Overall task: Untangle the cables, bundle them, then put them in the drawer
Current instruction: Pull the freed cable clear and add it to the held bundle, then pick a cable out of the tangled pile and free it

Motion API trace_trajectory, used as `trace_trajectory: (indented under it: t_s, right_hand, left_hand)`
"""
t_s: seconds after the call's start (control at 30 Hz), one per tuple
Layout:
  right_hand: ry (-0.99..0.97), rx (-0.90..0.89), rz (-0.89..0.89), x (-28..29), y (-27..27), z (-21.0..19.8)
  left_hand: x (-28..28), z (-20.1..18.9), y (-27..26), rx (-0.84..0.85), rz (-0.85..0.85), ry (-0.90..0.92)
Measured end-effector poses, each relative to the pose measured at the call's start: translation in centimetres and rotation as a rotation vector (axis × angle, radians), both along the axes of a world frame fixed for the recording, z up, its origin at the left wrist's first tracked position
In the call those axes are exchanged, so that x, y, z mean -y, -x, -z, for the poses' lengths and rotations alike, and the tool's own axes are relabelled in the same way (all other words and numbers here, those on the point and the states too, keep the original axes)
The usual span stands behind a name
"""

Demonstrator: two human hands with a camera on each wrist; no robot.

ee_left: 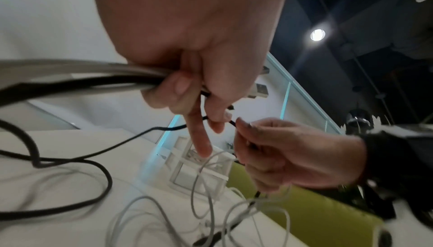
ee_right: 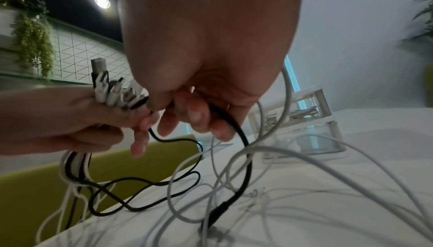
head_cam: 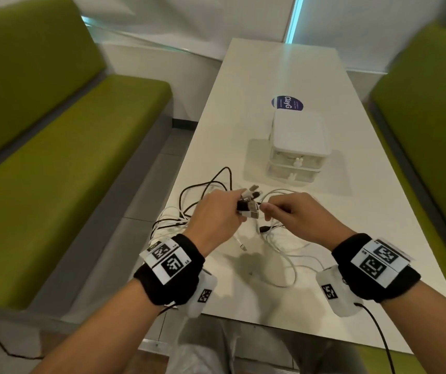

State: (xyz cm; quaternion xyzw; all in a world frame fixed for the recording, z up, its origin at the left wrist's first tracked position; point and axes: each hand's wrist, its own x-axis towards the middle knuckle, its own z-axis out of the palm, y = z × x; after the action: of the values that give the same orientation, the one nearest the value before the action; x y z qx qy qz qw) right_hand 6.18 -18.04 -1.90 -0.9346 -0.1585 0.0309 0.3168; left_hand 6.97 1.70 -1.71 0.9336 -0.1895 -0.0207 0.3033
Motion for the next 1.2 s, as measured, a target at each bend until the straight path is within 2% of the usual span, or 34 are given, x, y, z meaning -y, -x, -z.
trace_trajectory:
  t_s: [0.1, 0.2, 0.27, 0.43, 0.63, 0.77, 1.03, 1.2]
  right_hand:
    - [-0.012, -0.001, 0.075, -0.2, -0.1, 0.7]
    - [-0.034, -0.107, 0.148, 0.4, -0.2, 1.3]
    - [-0.058, -0.147, 0.161, 1.0, 0.0, 1.5]
    - [-0.031, -0.165, 0.152, 0.2, -0.2, 0.9]
    - [0.121, -0.119, 0.099, -2.4, -1.3, 1.6]
    - [0.087, -0.082, 0.050, -5.8, -2.6, 1.7]
    - [0.492, -0.144, -0.061, -8.0, -3.4, 3.7]
    - [0.529, -0.226, -0.084, -8.0, -3.6, 4.7]
  left_hand:
    - [-1.3, -1.1, -0.6, 0.045, -0.146, 0.261]
    - [-3.5, -2.6, -1.6, 0.054, -0.361, 0.576]
    - [-5.0, -3.4, -2.5, 0.064, -0.471, 0.619]
    - [-5.7, -2.8, -2.7, 0.055, -0.413, 0.401]
    - [-8.4, 0.0, -4.3, 0.095, -0.505, 0.202]
    - [-9.8, 0.4, -4.0, 0.160, -0.561, 0.173]
    - [-18.0, 0.5, -6.0, 0.330, -0.772, 0.175]
    - [-20.8, 0.3, -6.9, 0.387, -0.830, 0.090]
